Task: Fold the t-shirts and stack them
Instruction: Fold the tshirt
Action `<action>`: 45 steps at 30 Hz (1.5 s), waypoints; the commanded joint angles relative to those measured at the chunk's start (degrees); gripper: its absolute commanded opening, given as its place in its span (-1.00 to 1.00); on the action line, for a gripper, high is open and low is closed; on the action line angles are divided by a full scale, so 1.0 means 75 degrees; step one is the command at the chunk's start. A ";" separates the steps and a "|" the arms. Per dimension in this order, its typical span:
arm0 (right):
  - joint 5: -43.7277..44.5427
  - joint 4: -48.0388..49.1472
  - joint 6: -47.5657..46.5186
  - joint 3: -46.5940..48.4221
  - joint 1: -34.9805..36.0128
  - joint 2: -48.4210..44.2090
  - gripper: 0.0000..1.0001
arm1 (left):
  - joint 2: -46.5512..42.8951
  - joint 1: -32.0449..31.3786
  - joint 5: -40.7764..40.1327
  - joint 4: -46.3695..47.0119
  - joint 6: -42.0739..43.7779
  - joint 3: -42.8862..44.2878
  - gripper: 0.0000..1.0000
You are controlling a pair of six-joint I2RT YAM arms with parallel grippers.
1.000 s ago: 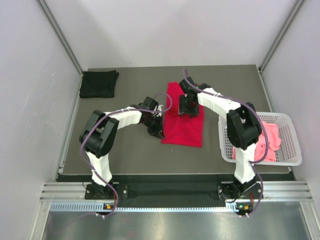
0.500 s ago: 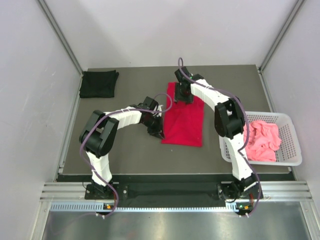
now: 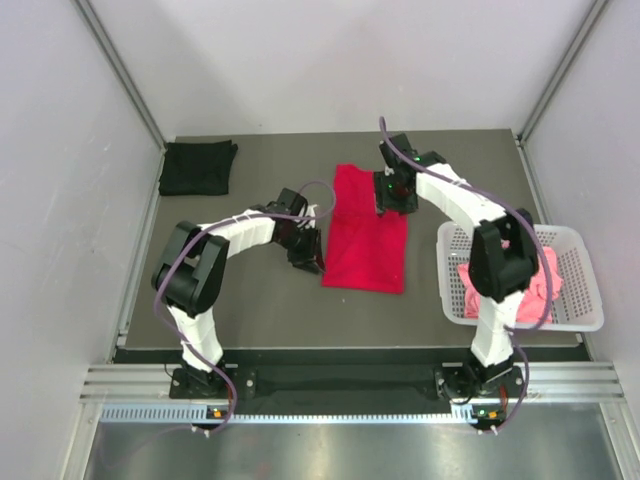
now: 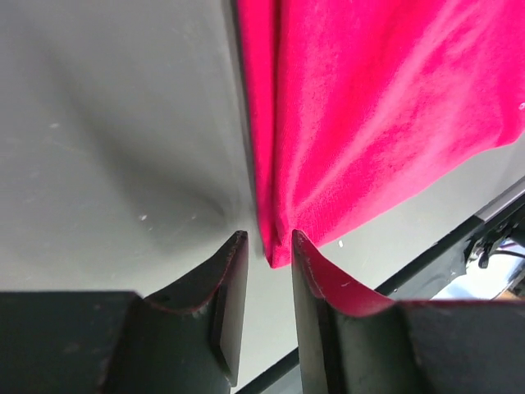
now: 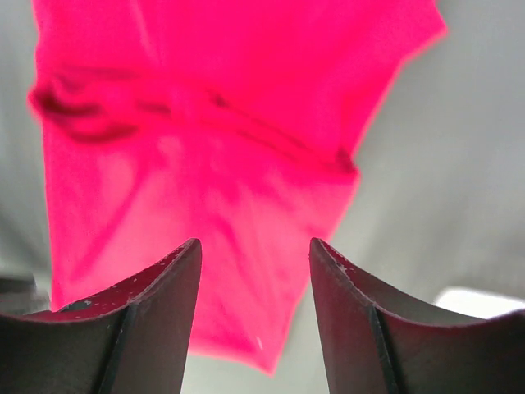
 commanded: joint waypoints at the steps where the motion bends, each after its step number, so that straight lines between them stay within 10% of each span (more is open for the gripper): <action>1: -0.0045 0.0556 -0.0496 -0.0742 -0.0022 -0.1264 0.11 | -0.0360 0.0111 -0.0003 0.0105 0.0134 0.0538 -0.36; 20: -0.0619 0.0721 0.0032 -0.1307 -0.0666 -0.0844 -0.46 | 0.2439 0.0123 0.0292 0.2027 -0.0967 0.3317 -0.65; 45: -0.0455 -0.0029 -0.0612 0.0064 -0.1053 0.0095 -0.40 | 0.2711 0.1061 -0.0858 0.1102 -0.1004 0.2452 -0.59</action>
